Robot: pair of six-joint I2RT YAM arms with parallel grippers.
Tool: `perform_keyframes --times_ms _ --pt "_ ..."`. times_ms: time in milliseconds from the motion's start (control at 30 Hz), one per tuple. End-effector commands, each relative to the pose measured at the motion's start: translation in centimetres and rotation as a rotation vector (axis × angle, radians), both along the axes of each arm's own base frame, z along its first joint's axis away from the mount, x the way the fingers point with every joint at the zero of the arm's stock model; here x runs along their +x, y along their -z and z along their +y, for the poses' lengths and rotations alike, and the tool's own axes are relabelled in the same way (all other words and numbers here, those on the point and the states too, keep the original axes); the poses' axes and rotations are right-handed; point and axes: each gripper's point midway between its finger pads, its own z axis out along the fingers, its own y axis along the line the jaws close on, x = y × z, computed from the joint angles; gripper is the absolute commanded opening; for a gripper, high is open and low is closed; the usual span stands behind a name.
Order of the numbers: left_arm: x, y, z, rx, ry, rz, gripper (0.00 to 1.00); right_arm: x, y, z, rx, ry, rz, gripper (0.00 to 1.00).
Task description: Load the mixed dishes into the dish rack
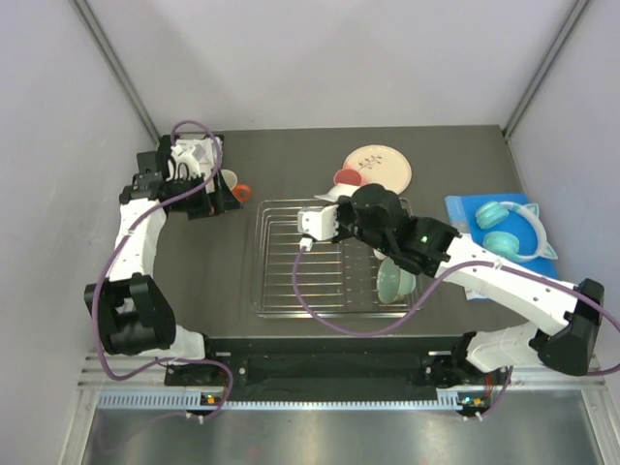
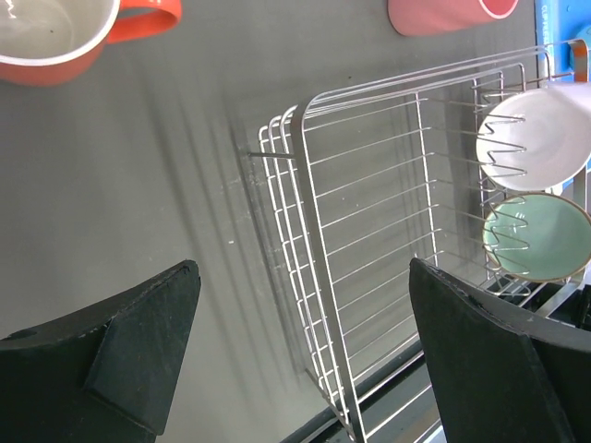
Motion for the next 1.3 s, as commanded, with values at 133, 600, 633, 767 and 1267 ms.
perform_keyframes --times_ms 133,600,633,767,1267 --pt "0.5 -0.7 0.1 0.005 -0.003 -0.057 0.99 -0.7 -0.9 2.0 0.042 -0.086 -0.032 0.00" --pt "1.0 -1.1 0.3 0.014 -0.015 -0.071 0.99 -0.7 2.5 2.1 0.018 -0.115 0.024 0.00" --pt "1.0 -1.1 0.4 0.013 -0.017 -0.070 0.99 -0.6 2.5 2.0 0.007 -0.117 0.017 0.00" --pt "1.2 -1.2 0.4 0.018 -0.020 -0.075 0.99 0.4 3.3 1.7 -0.032 -0.097 0.018 0.00" --pt "1.9 -1.2 0.8 0.037 -0.021 -0.084 0.99 3.2 6.5 1.1 0.042 -0.003 0.108 0.08"
